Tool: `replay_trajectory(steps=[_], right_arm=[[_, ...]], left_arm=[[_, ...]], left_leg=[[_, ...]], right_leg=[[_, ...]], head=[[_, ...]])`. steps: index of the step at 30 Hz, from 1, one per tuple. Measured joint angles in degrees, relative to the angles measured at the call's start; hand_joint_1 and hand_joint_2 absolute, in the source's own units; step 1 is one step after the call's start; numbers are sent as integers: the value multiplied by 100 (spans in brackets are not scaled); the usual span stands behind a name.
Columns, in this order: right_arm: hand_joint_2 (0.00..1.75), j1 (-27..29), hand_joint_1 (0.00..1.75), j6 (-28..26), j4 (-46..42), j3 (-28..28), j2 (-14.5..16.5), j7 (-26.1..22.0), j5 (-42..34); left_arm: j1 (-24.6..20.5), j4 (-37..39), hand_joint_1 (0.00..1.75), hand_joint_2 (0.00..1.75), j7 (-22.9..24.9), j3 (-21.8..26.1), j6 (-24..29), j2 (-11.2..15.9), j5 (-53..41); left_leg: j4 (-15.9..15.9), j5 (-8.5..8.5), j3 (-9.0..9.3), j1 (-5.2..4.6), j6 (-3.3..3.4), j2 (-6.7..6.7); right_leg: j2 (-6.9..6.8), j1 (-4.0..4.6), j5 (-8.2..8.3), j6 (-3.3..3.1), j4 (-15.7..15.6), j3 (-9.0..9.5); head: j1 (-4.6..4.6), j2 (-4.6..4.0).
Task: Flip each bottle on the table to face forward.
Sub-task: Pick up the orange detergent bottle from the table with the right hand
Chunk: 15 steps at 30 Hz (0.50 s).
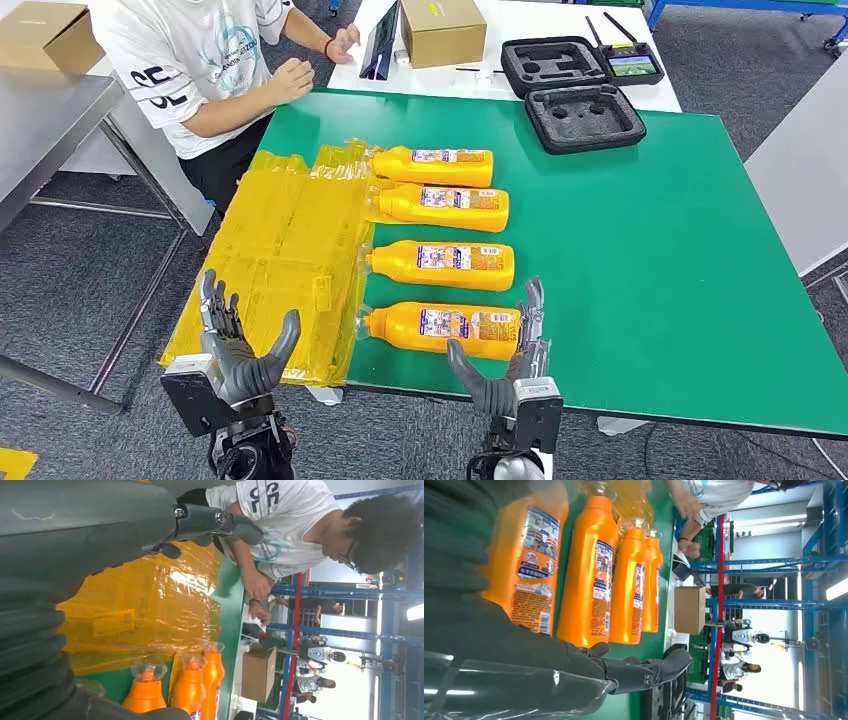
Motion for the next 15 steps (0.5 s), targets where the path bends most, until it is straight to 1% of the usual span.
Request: replay_trajectory(steps=[1, 2, 3, 4, 5, 6, 8, 9, 15], right_arm=[[175, 9, 54, 7, -5, -7, 5, 0, 18], [175, 19, 41, 10, -13, -14, 9, 0, 35], [175, 39, 48, 20, -33, -26, 16, 0, 70], [175, 60, 87, 28, -57, -39, 23, 0, 107], [175, 86, 88, 42, -86, -53, 28, 0, 138], [175, 112, 88, 63, -118, -70, 35, 0, 170], [175, 166, 0, 106, -174, -112, 56, 0, 221], [175, 189, 0, 117, -198, -129, 68, 0, 239], [175, 279, 0, 98, -267, -191, 115, 0, 216]], left_arm=[[15, -18, 0, 175, 4, -2, 0, 1, -7], [29, -35, 0, 175, 10, -5, 0, 2, -10], [60, -70, 0, 175, 23, -15, 1, 4, -19], [89, -104, 3, 175, 38, -28, 0, 7, -26], [119, -136, 14, 175, 55, -45, 4, 10, -31], [147, -169, 14, 175, 70, -64, 19, 13, -38], [191, -216, 10, 175, 89, -98, 51, 22, -45], [207, -234, 0, 175, 92, -111, 63, 30, -46], [320, -379, 0, 175, 163, -119, 11, 50, 198]], left_leg=[[0, 0, 0, 0, 0, 0], [0, 0, 0, 0, 0, 0], [0, 0, 0, 0, 0, 0], [0, 0, 0, 0, 0, 0], [0, 0, 0, 0, 0, 0], [0, -1, 0, 0, 0, 0], [0, -1, 0, 0, 0, 0], [0, -1, 0, 0, 0, 0], [0, 0, 1, 0, 0, 0]], right_leg=[[0, 0, 0, 0, 0, 0], [0, 0, 0, 0, 0, 0], [0, 0, 0, 0, 0, 0], [0, 0, 0, 0, 0, 1], [0, 0, 0, 0, 0, 1], [0, 0, 0, 0, 0, 1], [0, 0, 0, 0, 0, 1], [0, 0, 0, 0, 0, 1], [0, 0, 0, 0, 0, 2]], head=[[-1, 0], [-1, -1], [-1, -1], [-2, -1], [-1, -1], [-1, -1], [-1, 0], [-1, 0], [-1, 0]])
